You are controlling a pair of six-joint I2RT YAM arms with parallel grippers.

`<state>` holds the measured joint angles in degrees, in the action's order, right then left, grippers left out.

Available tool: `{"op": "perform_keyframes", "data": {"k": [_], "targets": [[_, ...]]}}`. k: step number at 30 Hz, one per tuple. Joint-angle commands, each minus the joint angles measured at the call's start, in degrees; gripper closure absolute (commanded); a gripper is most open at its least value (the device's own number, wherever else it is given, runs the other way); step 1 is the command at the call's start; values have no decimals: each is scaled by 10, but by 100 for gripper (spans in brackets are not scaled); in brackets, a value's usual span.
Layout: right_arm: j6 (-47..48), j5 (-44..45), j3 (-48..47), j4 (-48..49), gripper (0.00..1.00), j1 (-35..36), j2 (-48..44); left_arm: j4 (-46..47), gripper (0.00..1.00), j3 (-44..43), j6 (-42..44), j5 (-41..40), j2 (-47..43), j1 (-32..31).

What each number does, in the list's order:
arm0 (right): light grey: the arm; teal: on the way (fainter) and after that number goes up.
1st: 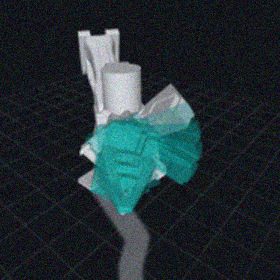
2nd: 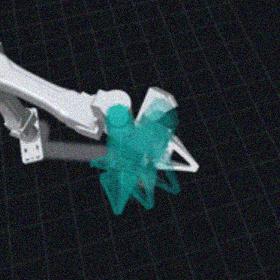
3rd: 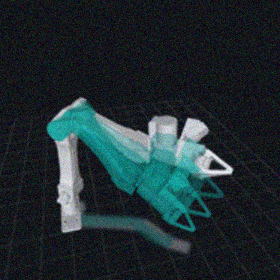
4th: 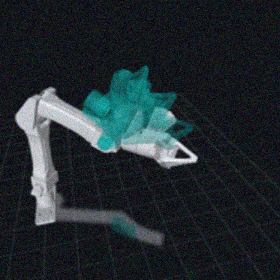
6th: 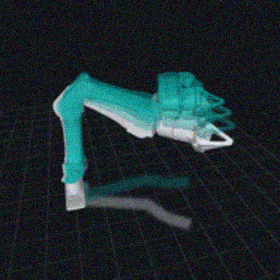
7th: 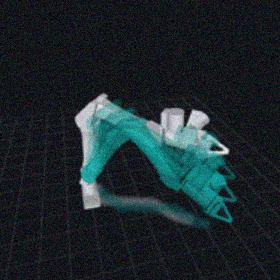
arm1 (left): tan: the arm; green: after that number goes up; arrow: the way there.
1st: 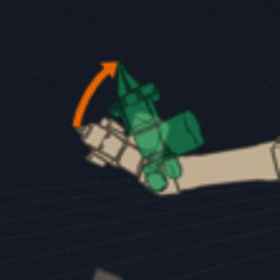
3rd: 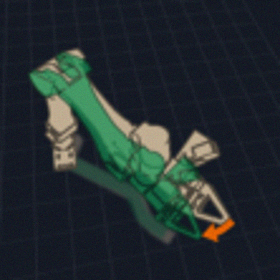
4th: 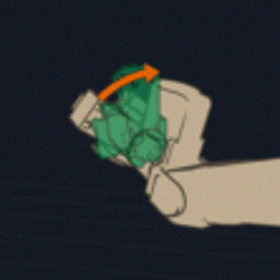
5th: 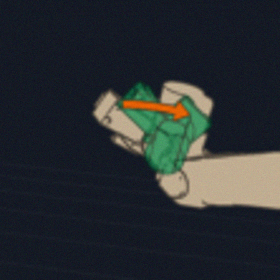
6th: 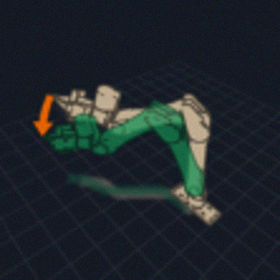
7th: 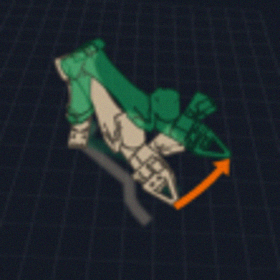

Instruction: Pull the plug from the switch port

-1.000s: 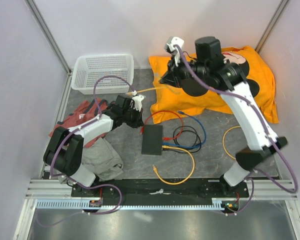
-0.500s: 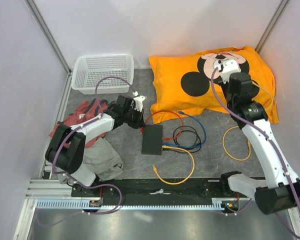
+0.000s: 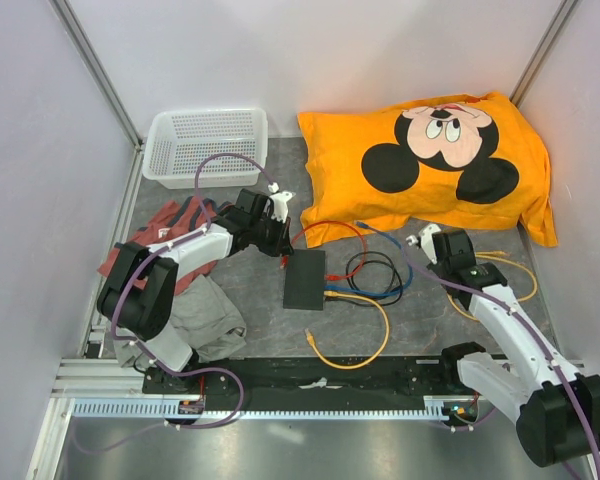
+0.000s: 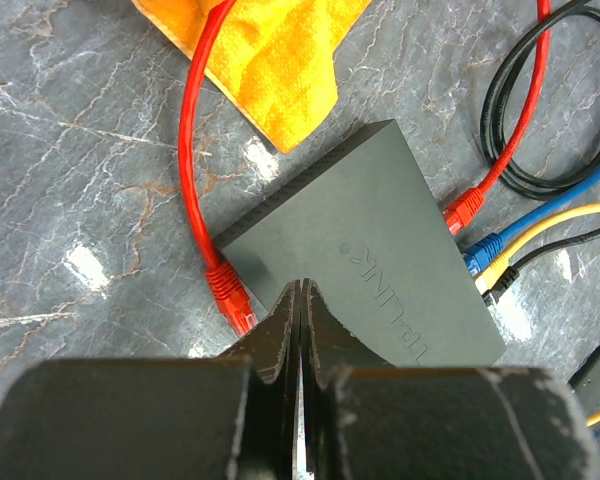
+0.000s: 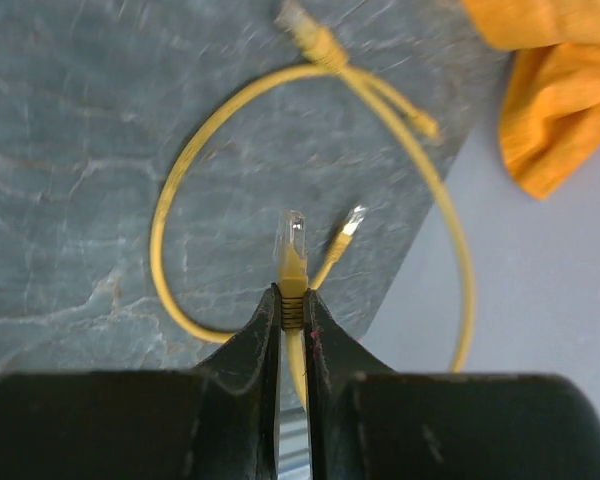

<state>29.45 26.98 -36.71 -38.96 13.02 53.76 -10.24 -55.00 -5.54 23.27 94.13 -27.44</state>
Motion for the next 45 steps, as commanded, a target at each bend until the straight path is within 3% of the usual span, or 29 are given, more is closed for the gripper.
{"op": "perform_keyframes", "data": {"k": [1,10,17,18,19,20,22,25,30,33,41,45], "targets": [[46,8,43,44,100,1,-7,5,99,1,-16,25,-20,0],[87,5,77,44,100,0,29,12,99,16,-11,23,-32,0],[178,9,141,77,97,-3,37,24,99,50,-11,21,-54,0],[181,4,135,77,92,-3,42,25,99,53,-11,23,-57,0],[184,-1,129,76,62,-3,45,27,98,55,-12,22,-58,0],[188,-21,122,70,44,-3,50,27,98,59,-11,23,-62,0],[184,-37,82,57,18,-2,70,27,98,61,-11,21,-64,0],[152,-101,-18,7,11,-3,102,28,98,62,-11,22,-64,0],[99,-325,-218,-57,9,-2,159,29,98,56,-19,25,-56,0],[60,-400,-287,-68,7,12,212,30,98,51,-24,26,-49,0],[-87,-666,-349,-44,11,53,332,29,98,75,-25,29,-75,0],[-133,-735,-375,-24,16,79,402,43,98,110,-36,22,-96,0]]}}
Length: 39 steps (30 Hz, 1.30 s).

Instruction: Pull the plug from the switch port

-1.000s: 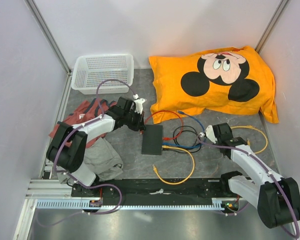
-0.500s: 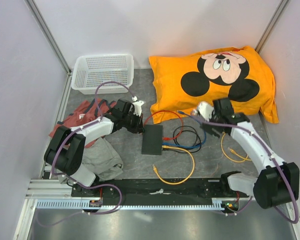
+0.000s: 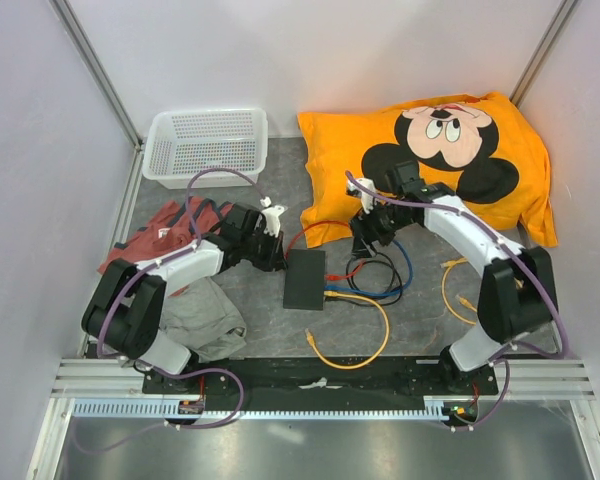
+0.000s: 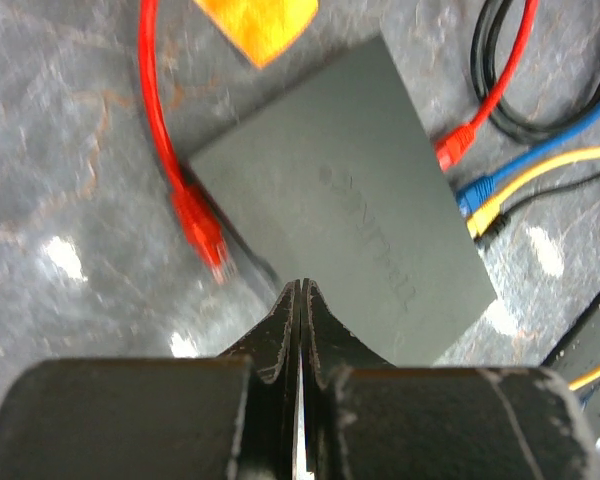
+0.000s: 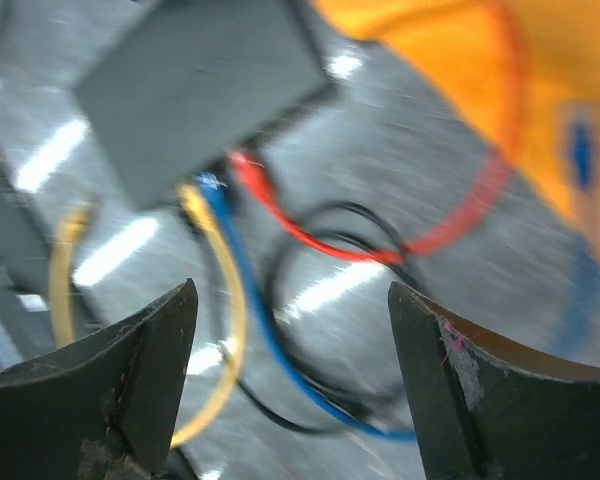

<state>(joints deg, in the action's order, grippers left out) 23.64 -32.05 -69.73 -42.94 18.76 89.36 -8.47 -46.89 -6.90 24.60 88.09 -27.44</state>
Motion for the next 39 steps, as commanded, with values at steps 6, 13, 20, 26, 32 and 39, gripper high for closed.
{"op": "perform_keyframes", "data": {"k": [6,13,20,26,32,39], "targets": [[-94,-188,-111,22,20,60,154,40,98,50,-31,16,-42,0],[-105,-142,-126,20,32,67,217,33,98,42,-42,-9,-24,0],[-102,-126,-114,14,34,67,212,29,98,20,-31,-22,15,0],[-122,-104,-90,29,31,72,180,19,99,-48,-3,-74,84,0],[-84,-57,-79,11,30,72,162,11,99,-157,-1,-61,155,-1],[-75,-67,-73,-14,30,72,168,-20,98,-222,37,-94,168,0]]}}
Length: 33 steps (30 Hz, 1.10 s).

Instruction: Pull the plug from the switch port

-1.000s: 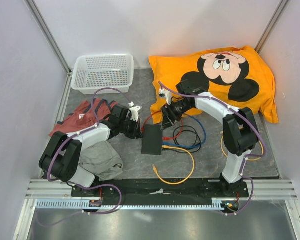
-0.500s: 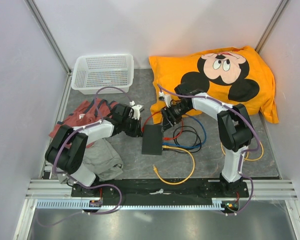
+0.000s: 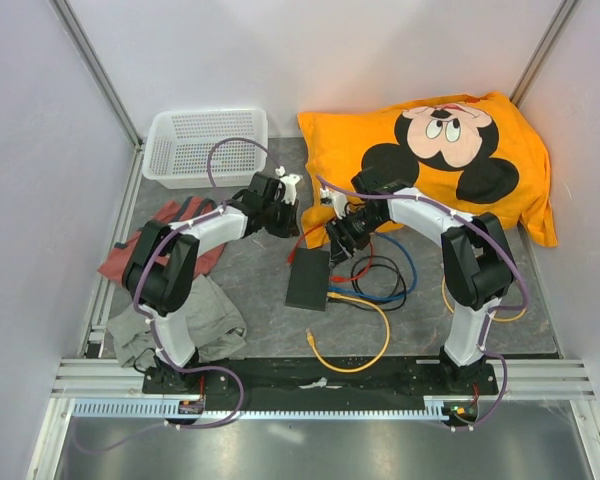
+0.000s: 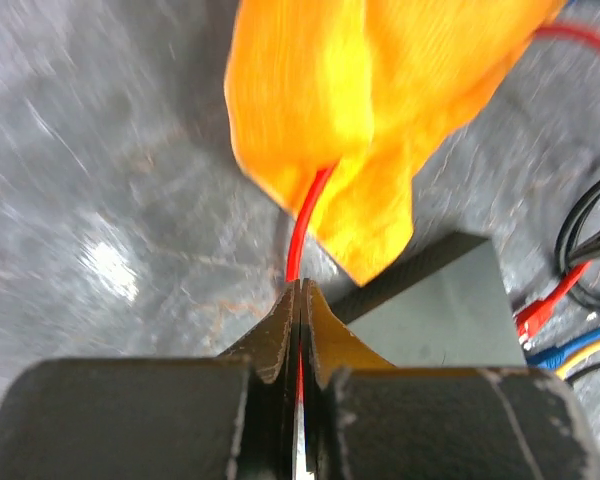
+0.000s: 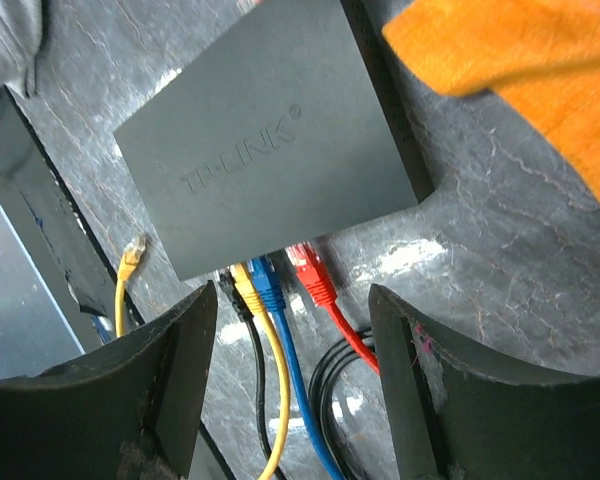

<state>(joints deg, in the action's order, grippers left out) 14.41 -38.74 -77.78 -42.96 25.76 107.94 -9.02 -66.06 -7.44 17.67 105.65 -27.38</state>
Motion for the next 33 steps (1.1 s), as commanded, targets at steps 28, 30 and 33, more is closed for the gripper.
{"op": "perform_keyframes", "data": {"k": [28,30,33], "targets": [[90,-107,-57,-58,47,1,152,21,99,182,-2,63,-111,-44],[96,-108,-56,-64,48,2,159,24,99,183,-2,62,-112,-44],[107,-105,-54,-74,48,2,166,27,98,185,-1,60,-111,-45]]}}
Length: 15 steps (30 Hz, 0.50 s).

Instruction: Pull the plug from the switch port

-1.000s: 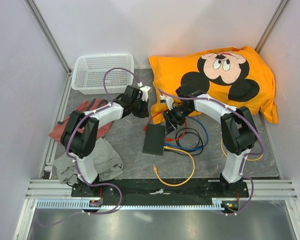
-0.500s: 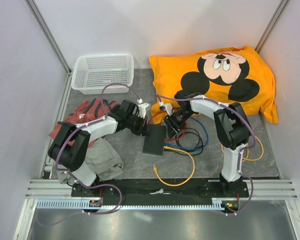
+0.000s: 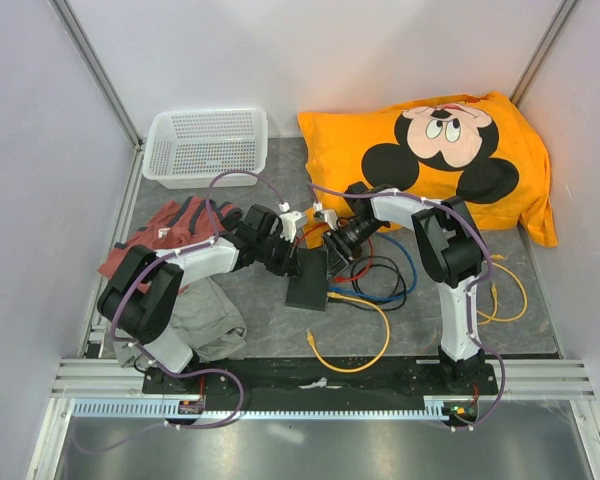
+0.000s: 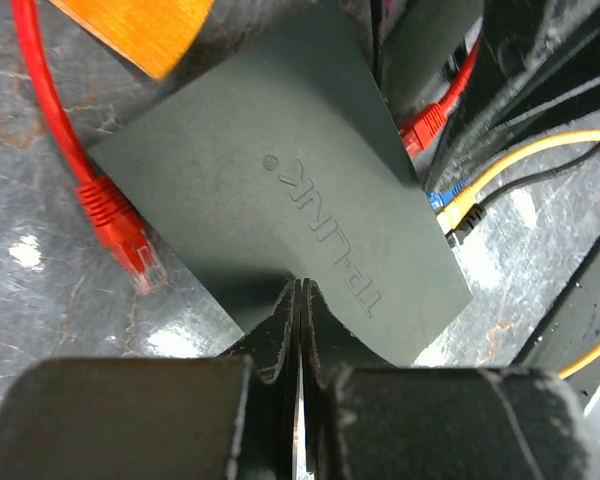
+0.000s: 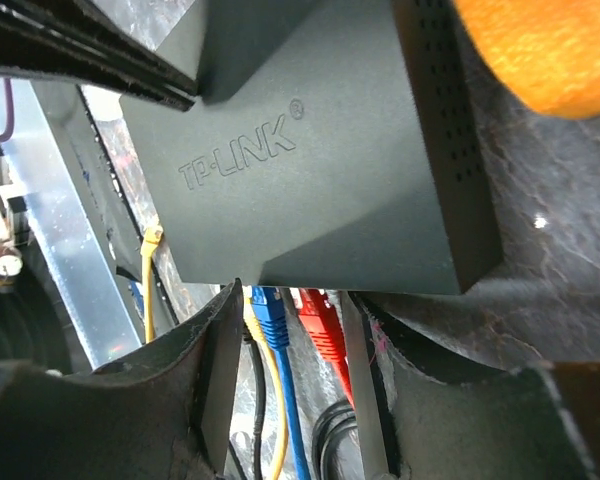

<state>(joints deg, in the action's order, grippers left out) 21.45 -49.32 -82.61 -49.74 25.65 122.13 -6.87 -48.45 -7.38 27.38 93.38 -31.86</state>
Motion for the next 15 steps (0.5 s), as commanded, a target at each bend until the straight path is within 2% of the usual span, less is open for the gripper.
{"op": "perform_keyframes", "data": {"k": [1,15], "targets": [[39,3,-4,-10,49,2,25,6,98,9,-2,-38,13,0],[85,55,-14,-19,53,-1,43,11,98,12,-1,-39,10,0]]}}
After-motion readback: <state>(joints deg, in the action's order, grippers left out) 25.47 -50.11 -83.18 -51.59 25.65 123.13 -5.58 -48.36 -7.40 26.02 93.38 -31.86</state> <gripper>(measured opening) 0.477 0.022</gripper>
